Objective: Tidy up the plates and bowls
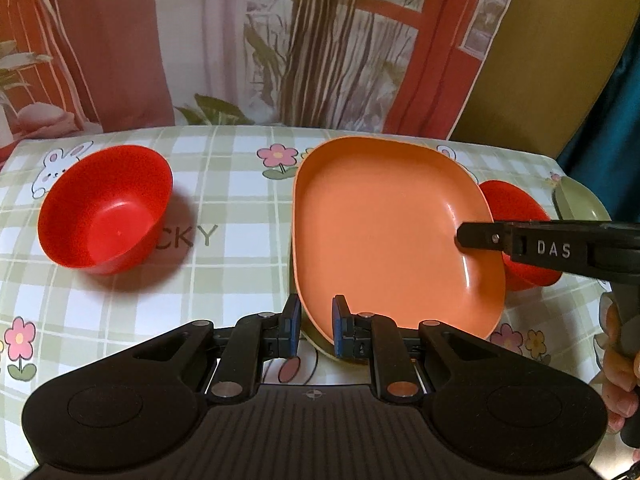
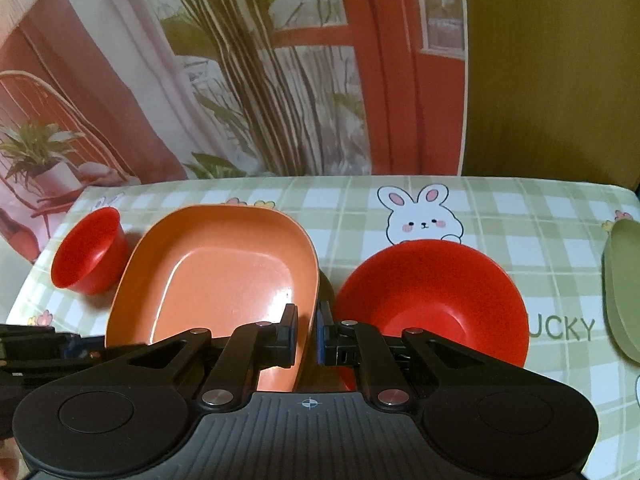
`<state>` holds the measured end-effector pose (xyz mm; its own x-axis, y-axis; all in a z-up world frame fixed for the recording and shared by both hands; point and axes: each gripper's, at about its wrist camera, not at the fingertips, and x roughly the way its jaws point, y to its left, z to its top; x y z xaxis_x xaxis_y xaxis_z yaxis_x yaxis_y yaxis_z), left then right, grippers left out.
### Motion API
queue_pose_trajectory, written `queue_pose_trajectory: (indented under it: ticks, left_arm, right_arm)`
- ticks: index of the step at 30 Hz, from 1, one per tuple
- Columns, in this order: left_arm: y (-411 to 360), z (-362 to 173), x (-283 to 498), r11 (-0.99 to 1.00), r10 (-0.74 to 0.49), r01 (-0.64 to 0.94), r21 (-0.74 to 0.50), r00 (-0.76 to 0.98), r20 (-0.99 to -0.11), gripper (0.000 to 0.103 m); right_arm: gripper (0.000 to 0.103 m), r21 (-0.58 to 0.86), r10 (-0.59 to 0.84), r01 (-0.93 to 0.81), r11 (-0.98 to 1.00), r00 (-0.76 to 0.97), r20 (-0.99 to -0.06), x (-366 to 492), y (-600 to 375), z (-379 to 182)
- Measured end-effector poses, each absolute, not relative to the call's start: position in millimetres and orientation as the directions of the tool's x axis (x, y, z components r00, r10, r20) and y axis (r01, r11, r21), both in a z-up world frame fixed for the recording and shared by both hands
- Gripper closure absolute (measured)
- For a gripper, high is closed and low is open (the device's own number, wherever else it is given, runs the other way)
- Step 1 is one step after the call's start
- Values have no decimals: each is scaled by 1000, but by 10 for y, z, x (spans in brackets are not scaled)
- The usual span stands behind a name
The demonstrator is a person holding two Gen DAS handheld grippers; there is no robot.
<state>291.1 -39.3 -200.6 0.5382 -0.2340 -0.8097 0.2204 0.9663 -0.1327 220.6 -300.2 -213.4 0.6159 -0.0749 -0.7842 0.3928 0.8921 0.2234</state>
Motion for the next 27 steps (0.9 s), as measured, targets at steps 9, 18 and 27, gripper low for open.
queue_pose_trajectory:
  ticks: [9, 18, 27]
  left_arm:
    - [-416, -2002, 2927, 966, -221, 234, -108, 538, -813, 86]
    - [-434, -2013, 2957, 968, -206, 233, -92, 535, -819, 85]
    - [-464, -2059, 2947, 969, -184, 241, -60, 536, -824, 77]
  right_arm:
    - [94, 219, -67, 390, 894, 600, -797, 2225, -3001, -2179]
    - [94, 198, -78, 382, 903, 597, -798, 2250, -2977, -2188]
    - [89, 202, -76, 375, 905, 609, -789, 2176, -2972, -2157]
